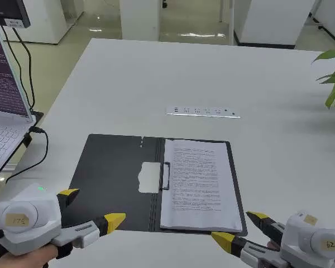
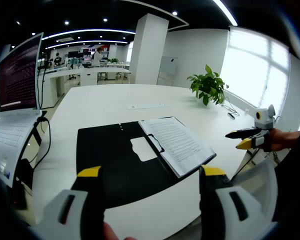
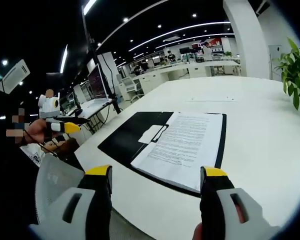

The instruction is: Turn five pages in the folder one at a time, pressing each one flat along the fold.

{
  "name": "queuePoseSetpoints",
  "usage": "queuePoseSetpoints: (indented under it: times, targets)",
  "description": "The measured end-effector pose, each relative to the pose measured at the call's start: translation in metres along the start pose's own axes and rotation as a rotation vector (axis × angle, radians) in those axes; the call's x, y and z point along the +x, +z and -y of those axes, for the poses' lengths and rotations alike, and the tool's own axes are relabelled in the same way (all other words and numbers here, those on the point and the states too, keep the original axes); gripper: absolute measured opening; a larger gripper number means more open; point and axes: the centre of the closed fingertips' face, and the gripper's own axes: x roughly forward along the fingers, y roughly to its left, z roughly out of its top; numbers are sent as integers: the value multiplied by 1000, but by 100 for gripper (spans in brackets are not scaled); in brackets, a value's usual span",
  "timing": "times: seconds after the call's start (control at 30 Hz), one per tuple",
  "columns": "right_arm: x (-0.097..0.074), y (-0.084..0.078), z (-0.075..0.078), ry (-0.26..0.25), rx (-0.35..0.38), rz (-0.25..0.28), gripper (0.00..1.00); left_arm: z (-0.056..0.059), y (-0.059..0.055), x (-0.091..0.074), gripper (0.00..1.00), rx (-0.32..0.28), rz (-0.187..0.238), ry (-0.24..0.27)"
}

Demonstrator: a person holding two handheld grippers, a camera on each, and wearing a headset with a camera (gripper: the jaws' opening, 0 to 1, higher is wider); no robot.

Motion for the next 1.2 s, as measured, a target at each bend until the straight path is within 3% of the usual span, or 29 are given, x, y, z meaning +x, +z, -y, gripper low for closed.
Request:
queuePoseSetpoints:
  times: [0.33, 1.2]
  targets:
    - [1, -3, -4, 17, 3, -18, 72, -8, 0, -11, 77, -13, 1, 28]
    - [-1, -5, -7, 21, -13, -28, 75, -6, -4, -18, 77, 10, -13, 14]
